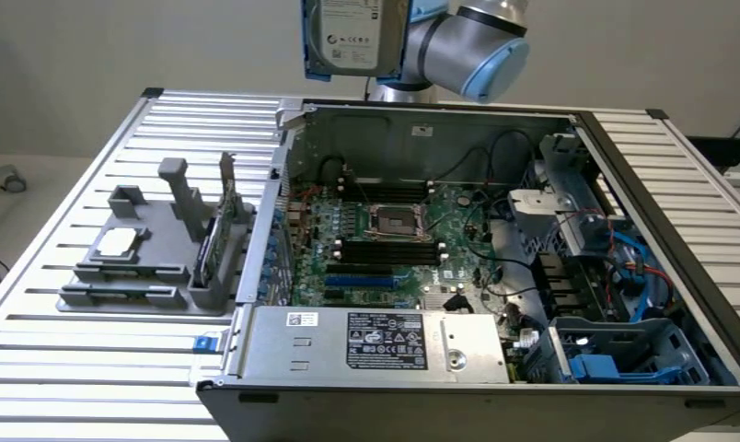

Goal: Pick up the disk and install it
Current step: 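Pick up the disk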

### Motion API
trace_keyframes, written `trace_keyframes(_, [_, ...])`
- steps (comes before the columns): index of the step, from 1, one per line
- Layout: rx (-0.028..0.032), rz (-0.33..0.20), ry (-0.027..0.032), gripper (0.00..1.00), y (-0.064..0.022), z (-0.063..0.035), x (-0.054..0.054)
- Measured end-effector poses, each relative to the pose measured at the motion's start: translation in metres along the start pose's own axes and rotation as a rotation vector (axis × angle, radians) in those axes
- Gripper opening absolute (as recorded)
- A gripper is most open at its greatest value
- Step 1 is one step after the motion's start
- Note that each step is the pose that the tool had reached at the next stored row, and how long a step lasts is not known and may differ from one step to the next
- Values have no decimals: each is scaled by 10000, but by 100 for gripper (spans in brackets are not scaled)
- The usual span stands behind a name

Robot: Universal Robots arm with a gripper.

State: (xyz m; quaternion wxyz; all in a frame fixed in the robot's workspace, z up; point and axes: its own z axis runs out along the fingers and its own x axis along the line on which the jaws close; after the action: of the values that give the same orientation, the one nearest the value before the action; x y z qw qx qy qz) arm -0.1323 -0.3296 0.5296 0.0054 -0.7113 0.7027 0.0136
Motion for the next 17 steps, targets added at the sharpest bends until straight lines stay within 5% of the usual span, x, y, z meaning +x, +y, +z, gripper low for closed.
trace_keyframes(11, [-2,-1,1,33,-11,0,2])
trace_keyframes(17, [-1,-4,0,33,-262,-6,85])
